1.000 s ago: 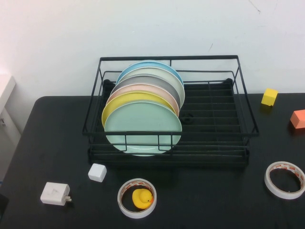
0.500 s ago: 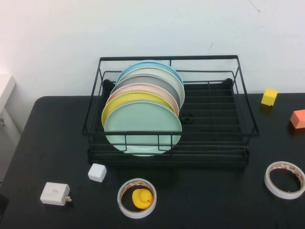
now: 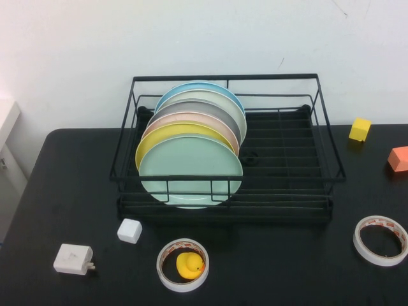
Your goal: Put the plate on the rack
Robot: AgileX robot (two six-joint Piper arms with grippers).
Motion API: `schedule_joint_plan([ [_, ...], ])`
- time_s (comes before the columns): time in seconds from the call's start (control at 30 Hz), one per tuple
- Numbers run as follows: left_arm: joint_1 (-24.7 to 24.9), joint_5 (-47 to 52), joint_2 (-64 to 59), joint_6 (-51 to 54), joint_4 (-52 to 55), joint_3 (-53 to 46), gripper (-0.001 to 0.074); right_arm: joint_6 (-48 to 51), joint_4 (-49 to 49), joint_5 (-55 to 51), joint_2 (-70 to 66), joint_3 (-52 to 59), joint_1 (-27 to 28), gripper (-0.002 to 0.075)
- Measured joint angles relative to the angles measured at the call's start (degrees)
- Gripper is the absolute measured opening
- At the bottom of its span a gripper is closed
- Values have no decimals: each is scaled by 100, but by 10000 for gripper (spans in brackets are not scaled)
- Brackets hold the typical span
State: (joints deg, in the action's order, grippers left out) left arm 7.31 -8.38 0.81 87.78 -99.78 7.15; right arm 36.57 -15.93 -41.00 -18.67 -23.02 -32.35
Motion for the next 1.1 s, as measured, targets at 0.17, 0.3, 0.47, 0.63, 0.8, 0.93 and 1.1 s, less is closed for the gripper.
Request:
schedule_joint_plan([
  [0.17, -306, 342, 0, -13, 0, -152, -1, 0, 0, -14, 0, 0, 0, -2],
  [0.3, -333, 618, 0, -17, 0, -295, -1, 0, 0, -24, 0, 0, 0, -2],
  [0.47, -333, 702, 0, -54, 0, -516, -1, 0, 0, -133, 0, 0, 0, -2],
  [0.63, -344, 752, 0, -1334, 78, -833, -1, 0, 0, -190, 0, 0, 0, -2],
  [0.8, -347, 1164, 0, -3895, 2928, -833, -1, 0, 0, -199, 0, 0, 0, -2],
  [0.93, -347, 1991, 0, -6689, 5774, -833, -1, 0, 0, -199, 0, 0, 0, -2],
  [1.1, -347, 2985, 0, -9396, 7740, -786, -1, 0, 0, -199, 0, 0, 0, -2],
])
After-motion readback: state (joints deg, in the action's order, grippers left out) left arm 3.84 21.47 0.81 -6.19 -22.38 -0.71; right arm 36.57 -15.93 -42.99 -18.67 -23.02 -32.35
